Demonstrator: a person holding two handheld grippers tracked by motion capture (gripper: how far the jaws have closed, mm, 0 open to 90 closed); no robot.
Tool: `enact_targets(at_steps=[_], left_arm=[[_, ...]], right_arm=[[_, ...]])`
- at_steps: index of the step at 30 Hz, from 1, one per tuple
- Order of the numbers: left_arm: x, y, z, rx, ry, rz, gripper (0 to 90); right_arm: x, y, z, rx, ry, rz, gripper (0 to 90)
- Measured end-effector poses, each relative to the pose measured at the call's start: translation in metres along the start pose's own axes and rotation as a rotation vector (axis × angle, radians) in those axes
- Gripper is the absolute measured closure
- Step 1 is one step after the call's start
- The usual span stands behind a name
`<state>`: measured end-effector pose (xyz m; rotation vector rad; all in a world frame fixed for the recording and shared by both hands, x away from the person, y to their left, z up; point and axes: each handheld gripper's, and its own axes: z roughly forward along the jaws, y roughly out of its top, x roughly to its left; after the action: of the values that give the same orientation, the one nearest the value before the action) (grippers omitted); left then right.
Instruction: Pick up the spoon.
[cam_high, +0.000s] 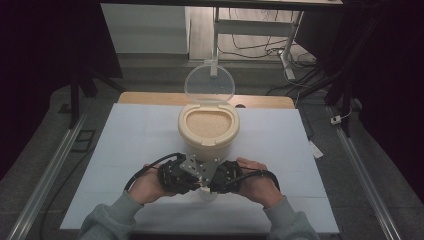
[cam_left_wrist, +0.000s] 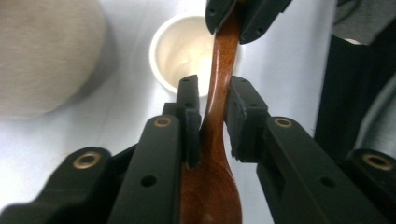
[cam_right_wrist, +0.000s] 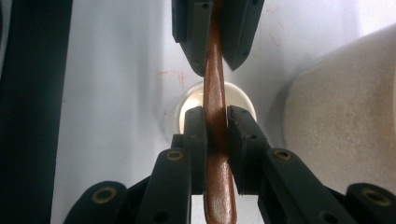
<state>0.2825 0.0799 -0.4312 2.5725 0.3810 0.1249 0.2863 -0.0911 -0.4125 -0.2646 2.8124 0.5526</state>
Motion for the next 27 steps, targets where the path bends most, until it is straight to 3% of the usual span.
enact_targets(at_steps=[6, 10, 13, 18, 22, 23, 24, 25, 26, 27], left_arm=[[0.001, -0.002, 0.003, 0.008, -0.075, 0.024, 80.1], [0.001, -0.003, 0.004, 0.009, -0.080, 0.032, 80.3], [0.001, -0.003, 0.003, -0.014, -0.064, 0.019, 80.4], [0.005, -0.007, -0.001, -0.064, -0.029, -0.014, 80.6], [0.008, -0.009, -0.005, -0.092, -0.006, -0.030, 80.6], [0.008, -0.010, -0.006, -0.101, 0.000, -0.037, 80.6], [0.009, -0.011, -0.007, -0.109, 0.006, -0.039, 80.6], [0.010, -0.012, -0.007, -0.114, 0.010, -0.042, 80.6], [0.010, -0.012, -0.008, -0.120, 0.015, -0.046, 80.6], [0.010, -0.013, -0.009, -0.128, 0.020, -0.049, 80.6]], right_arm=[[0.004, 0.001, 0.001, 0.002, 0.016, -0.040, 77.2], [0.004, 0.001, 0.001, 0.008, 0.021, -0.042, 77.0], [0.003, -0.001, 0.001, -0.007, 0.015, -0.017, 76.0], [-0.008, -0.014, -0.009, -0.169, -0.029, 0.123, 62.2], [-0.014, -0.028, -0.021, -0.269, -0.099, 0.230, 49.1], [-0.014, -0.028, -0.021, -0.269, -0.099, 0.230, 49.1], [-0.016, -0.036, -0.028, -0.337, -0.133, 0.302, 45.0], [-0.016, -0.036, -0.028, -0.337, -0.133, 0.302, 45.0], [-0.017, -0.040, -0.031, -0.367, -0.150, 0.338, 42.9], [-0.018, -0.050, -0.037, -0.440, -0.192, 0.424, 42.0]])
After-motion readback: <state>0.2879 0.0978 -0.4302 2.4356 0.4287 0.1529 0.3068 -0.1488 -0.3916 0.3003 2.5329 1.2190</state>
